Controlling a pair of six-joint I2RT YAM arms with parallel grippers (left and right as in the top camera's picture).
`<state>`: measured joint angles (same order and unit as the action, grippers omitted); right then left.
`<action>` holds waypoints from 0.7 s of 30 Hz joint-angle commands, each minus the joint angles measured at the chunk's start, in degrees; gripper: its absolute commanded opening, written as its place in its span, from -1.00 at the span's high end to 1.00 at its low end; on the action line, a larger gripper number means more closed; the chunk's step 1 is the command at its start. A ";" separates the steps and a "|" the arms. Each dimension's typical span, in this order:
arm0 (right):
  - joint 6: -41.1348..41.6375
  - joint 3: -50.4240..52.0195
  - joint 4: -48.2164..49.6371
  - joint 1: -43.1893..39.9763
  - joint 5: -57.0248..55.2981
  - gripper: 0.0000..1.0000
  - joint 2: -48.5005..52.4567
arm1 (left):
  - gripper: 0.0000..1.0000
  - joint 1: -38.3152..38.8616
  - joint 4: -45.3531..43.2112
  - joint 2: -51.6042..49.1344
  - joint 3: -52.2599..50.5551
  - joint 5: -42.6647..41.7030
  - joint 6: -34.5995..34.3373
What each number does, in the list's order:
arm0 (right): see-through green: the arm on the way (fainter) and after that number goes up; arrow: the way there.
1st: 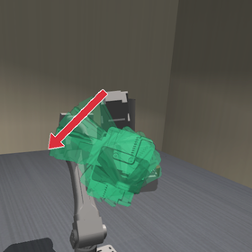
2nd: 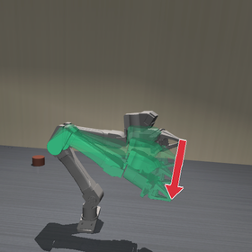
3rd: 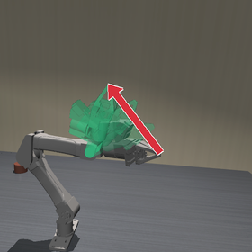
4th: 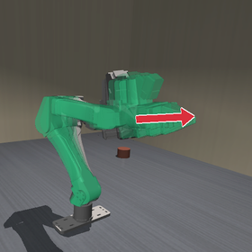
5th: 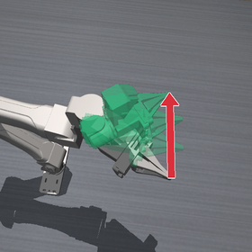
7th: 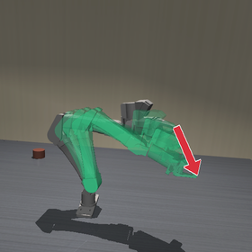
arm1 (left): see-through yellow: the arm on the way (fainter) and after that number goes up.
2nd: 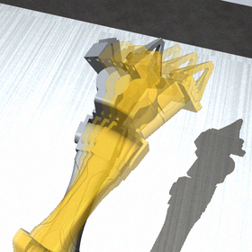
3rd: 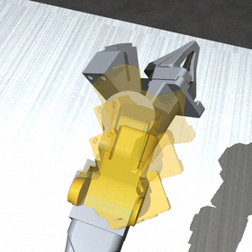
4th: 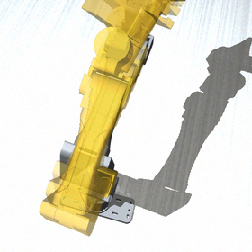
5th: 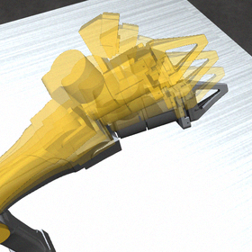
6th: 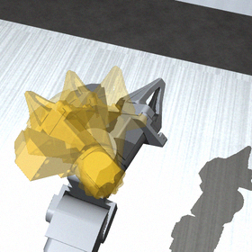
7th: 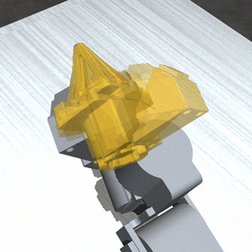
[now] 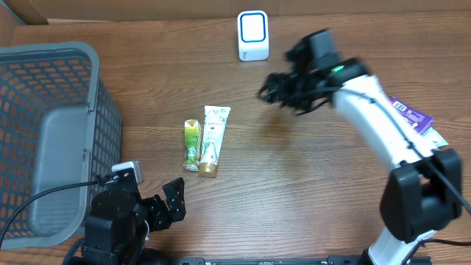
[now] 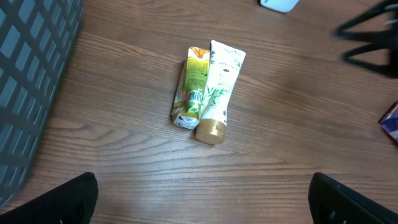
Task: Scan the item barcode
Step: 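Move right gripper left to the white Pantene tube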
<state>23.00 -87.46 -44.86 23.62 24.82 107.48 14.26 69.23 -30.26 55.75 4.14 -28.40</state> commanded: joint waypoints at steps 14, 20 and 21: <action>11.74 1.86 12.87 18.08 -14.78 -0.36 10.58 | -0.99 0.02 -0.04 0.33 -0.17 0.74 0.07; 11.76 1.86 14.12 19.43 -12.68 -0.34 12.26 | -0.99 0.02 -0.04 0.33 -0.17 0.74 0.09; 11.76 1.86 13.92 19.76 -12.79 -0.33 12.26 | -0.99 0.02 -0.04 0.33 -0.17 0.74 0.09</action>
<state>34.04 -85.80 -31.05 42.06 11.77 119.59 14.26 69.23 -30.26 55.75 4.14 -28.42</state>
